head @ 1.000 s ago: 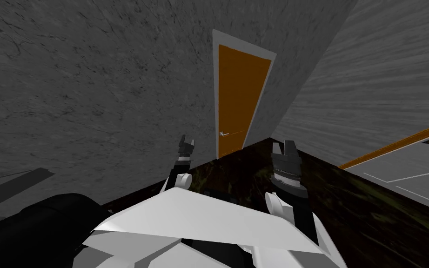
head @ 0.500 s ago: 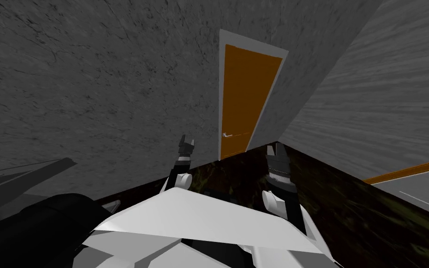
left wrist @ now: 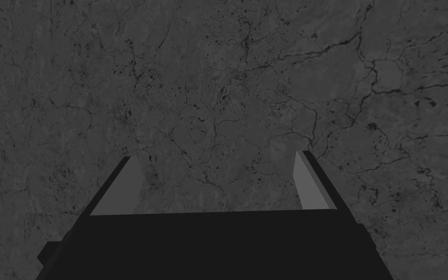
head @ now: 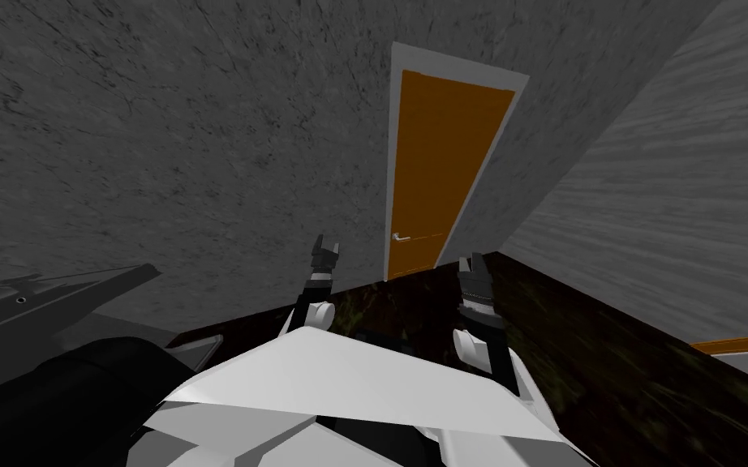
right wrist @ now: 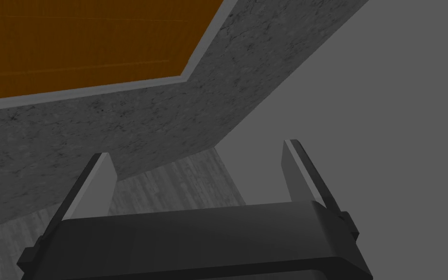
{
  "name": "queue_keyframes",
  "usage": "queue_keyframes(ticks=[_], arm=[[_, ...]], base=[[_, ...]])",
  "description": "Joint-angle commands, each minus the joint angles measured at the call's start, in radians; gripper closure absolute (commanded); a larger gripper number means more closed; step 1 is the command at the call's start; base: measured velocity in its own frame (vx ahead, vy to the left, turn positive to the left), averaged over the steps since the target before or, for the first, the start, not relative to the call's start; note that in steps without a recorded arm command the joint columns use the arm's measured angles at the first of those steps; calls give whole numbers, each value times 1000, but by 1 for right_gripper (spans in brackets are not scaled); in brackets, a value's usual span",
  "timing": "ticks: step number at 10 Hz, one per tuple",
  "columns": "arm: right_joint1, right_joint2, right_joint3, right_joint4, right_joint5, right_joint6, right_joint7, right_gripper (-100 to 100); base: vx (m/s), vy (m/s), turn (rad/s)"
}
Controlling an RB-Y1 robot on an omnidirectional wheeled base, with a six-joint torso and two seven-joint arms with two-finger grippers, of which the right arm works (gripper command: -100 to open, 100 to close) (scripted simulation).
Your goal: Pull the door open
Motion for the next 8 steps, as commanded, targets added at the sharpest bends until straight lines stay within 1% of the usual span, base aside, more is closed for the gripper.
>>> queue_keyframes(ticks=[1,2,3,4,5,6,7,8], arm=[[-10,-5,-3,38,-4,-2,-5,-100],[-27,-9,-5,67,-9,-8,-9,-100],[-27,-9,-5,82,-9,-8,-9,-100],[-45,-13,-8,124,-14,-13,-14,-100],[-45,-13,-8,128,-14,-13,-14,-100],[-63,-17,-11,166,-19,-18,-19,-100],[-63,-17,-11,175,-19,-18,-19,-100],[-81,-21,-13,210,-24,-24,-24,-100]], base=[[49,-27,102],[49,-29,136],[38,-27,68],[39,-30,140],[34,-29,69],[41,-29,137],[40,-30,71],[45,-29,115]])
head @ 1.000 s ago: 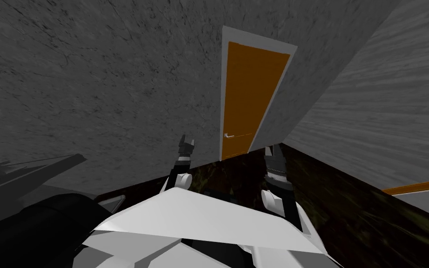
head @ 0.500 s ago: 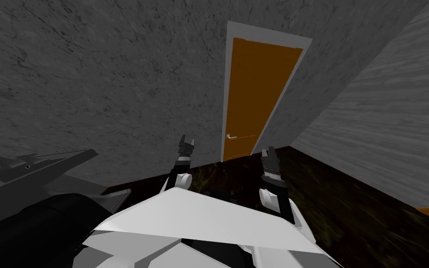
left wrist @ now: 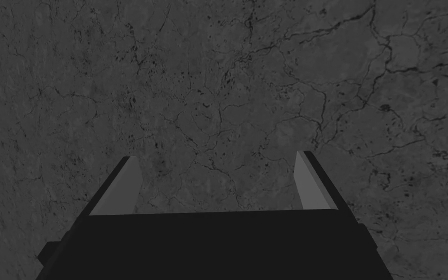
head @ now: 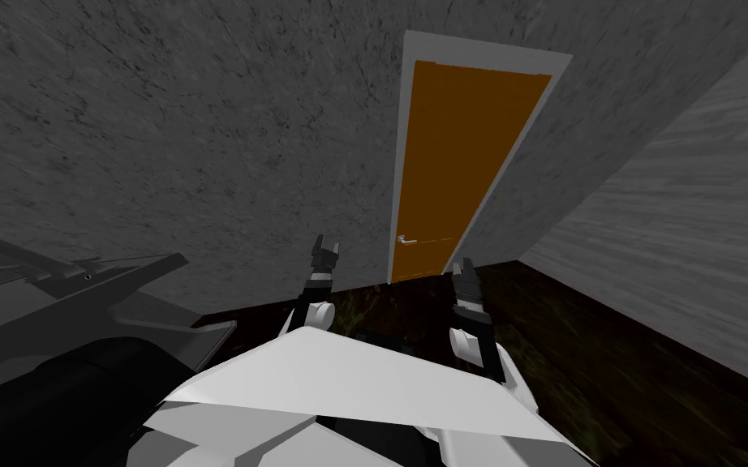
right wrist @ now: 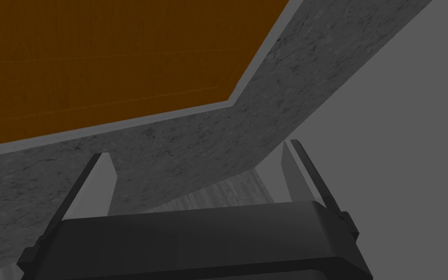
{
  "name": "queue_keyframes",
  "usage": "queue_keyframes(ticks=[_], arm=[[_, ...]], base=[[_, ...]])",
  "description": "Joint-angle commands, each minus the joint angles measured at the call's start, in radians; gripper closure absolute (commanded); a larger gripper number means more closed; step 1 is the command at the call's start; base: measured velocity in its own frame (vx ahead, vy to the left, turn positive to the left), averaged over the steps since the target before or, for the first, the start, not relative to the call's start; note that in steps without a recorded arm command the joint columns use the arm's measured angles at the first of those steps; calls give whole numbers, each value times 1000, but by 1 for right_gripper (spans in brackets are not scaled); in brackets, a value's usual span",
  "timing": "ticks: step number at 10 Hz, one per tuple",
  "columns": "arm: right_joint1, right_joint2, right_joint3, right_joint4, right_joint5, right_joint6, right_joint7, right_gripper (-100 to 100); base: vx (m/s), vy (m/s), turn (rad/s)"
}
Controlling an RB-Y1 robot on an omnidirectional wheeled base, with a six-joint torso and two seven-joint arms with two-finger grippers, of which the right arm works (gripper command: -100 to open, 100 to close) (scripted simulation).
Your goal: Pull the door open
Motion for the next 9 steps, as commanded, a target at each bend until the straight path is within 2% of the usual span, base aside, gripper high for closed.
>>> queue_keyframes(ticks=[1,2,3,4,5,6,8,9], arm=[[-28,-6,-4,50,-7,-5,-7,-100],[-28,-6,-4,74,-7,-5,-7,-100],[-47,-10,-6,110,-13,-10,-12,-100],[-47,-10,-6,123,-13,-10,-12,-100],[-66,-14,-9,157,-18,-16,-17,-100],[-66,-14,-9,172,-18,-16,-17,-100],[-104,-21,-15,247,-28,-28,-28,-100],[-104,-21,-15,270,-28,-28,-28,-100]], base=[[70,-41,248],[49,-42,67],[45,-49,105],[37,-41,70],[40,-35,142],[33,-32,73],[41,-47,178],[46,-47,64]])
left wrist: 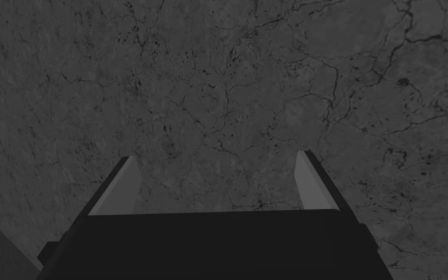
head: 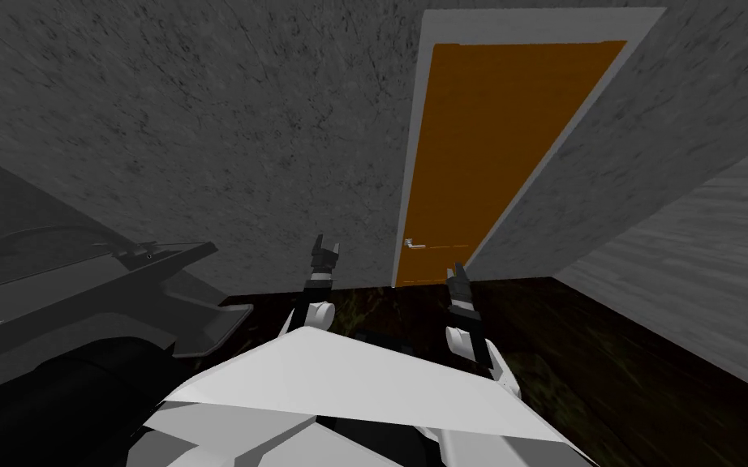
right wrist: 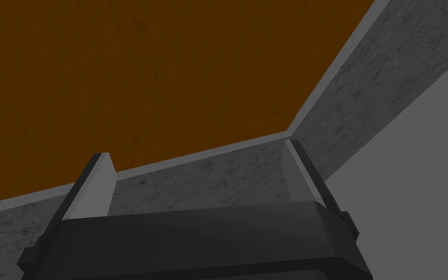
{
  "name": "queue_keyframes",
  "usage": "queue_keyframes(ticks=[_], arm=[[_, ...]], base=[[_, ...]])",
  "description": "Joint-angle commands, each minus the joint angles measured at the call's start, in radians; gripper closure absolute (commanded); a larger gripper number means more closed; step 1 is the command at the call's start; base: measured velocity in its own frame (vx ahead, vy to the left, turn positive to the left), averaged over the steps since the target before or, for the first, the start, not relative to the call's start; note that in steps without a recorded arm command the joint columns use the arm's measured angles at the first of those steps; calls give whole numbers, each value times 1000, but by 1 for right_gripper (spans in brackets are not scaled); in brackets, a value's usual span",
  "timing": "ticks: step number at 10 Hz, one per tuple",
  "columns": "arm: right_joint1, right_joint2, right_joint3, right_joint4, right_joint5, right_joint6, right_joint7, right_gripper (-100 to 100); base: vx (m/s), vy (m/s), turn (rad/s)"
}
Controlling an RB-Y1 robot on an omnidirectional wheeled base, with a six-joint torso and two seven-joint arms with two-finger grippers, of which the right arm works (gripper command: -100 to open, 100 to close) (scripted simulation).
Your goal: Pull the door open
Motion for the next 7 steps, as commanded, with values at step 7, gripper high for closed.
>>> queue_keyframes(ticks=[7], arm=[[-79,-13,-11,202,-21,-28,-20,-100]], base=[[38,-38,106]])
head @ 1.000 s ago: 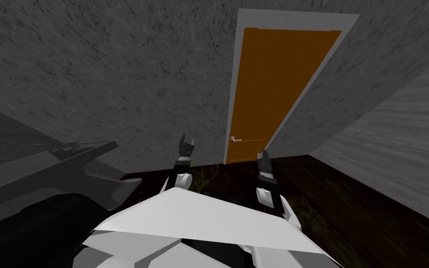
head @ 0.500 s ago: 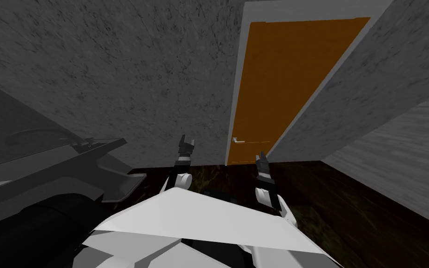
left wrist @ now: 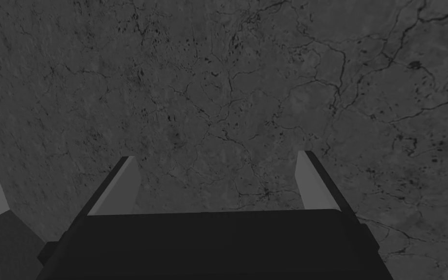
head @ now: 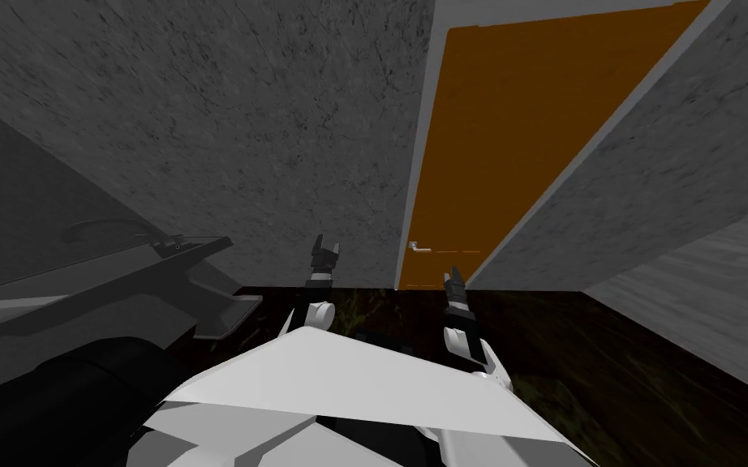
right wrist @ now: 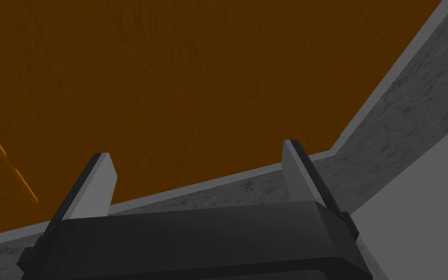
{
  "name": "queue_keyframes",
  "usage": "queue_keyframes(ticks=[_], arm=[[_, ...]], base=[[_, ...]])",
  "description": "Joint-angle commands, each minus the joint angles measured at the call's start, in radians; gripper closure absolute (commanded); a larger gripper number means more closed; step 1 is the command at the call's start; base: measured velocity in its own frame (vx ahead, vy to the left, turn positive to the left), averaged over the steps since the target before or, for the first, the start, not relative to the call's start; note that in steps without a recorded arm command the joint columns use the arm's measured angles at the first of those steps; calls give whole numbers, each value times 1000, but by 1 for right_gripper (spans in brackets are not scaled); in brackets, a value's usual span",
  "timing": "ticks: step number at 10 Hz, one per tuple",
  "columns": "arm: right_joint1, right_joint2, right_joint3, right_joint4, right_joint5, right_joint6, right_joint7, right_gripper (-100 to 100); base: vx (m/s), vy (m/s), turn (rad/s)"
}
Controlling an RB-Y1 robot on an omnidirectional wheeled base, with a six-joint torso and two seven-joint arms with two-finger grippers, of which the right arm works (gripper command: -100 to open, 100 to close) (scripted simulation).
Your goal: Pull the door open
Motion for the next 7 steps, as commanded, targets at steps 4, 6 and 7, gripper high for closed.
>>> queue_keyframes(ticks=[4,6,7], arm=[[-52,-10,-8,127,-14,-19,-14,-100],[-69,-13,-11,182,-18,-24,-18,-100],[-69,-13,-11,184,-18,-24,-18,-100]], base=[[30,-38,102],[32,-41,109],[29,-31,61]])
